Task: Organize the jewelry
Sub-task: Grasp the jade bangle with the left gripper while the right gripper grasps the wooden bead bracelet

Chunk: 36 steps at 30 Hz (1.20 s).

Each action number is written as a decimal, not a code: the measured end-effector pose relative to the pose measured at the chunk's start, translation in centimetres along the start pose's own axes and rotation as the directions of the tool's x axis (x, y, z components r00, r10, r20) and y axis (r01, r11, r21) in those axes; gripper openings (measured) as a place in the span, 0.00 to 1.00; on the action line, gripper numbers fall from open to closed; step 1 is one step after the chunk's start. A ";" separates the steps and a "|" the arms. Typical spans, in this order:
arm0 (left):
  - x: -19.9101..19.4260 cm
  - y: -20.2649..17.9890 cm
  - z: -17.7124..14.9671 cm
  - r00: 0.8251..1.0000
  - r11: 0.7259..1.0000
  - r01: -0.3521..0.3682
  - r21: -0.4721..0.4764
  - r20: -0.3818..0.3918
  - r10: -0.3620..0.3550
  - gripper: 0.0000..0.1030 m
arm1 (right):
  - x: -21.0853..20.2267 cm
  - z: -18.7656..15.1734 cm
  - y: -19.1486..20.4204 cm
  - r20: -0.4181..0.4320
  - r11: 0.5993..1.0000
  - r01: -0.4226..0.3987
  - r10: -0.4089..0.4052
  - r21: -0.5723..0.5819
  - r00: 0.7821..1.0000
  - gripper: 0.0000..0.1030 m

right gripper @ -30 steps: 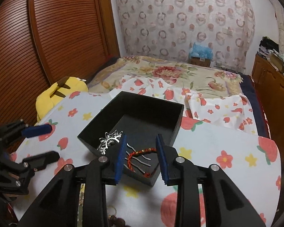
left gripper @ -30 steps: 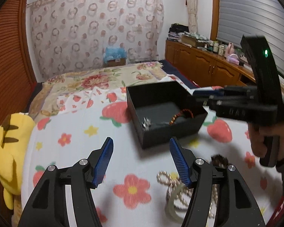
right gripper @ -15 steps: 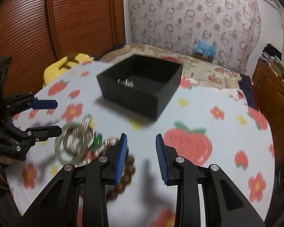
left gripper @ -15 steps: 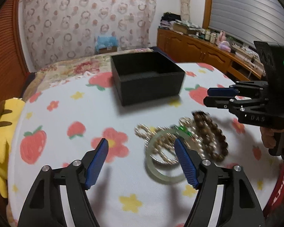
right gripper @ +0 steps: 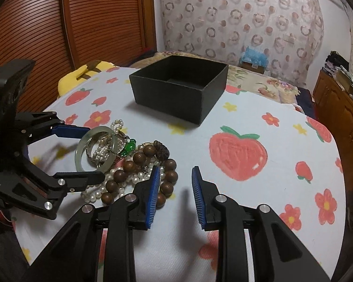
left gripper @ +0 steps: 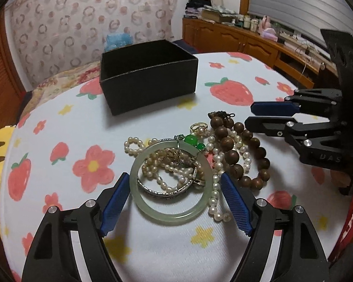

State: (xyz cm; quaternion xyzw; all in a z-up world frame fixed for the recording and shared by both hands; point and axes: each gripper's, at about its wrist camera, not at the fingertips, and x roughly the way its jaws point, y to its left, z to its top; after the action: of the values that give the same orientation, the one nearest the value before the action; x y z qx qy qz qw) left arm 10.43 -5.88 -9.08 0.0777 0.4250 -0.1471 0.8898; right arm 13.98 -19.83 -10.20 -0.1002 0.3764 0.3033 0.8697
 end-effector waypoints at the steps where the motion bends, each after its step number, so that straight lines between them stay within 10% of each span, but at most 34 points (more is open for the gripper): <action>1: 0.2 0.0 0.0 1.000 1.000 -0.004 0.001 -0.005 0.004 0.73 | 0.0 0.0 -0.1 -0.004 1.000 -0.003 0.003 0.007 1.000 0.29; 26: -5.6 1.0 0.1 0.991 0.999 0.010 -0.043 0.132 -0.005 0.67 | 1.4 0.2 -0.2 -0.052 1.000 -0.021 0.021 -0.003 0.998 0.29; 36: -6.0 1.6 0.6 0.989 0.999 -0.004 -0.053 0.147 0.012 0.67 | 1.4 0.3 0.3 -0.053 0.999 -0.037 0.036 -0.020 0.998 0.13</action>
State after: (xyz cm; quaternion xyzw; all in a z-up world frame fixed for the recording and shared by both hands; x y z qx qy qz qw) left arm 7.78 -3.32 -4.00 0.0448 0.3613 -0.1375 0.9212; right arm 14.76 -18.86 -11.02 -0.1103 0.3977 0.3204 0.8527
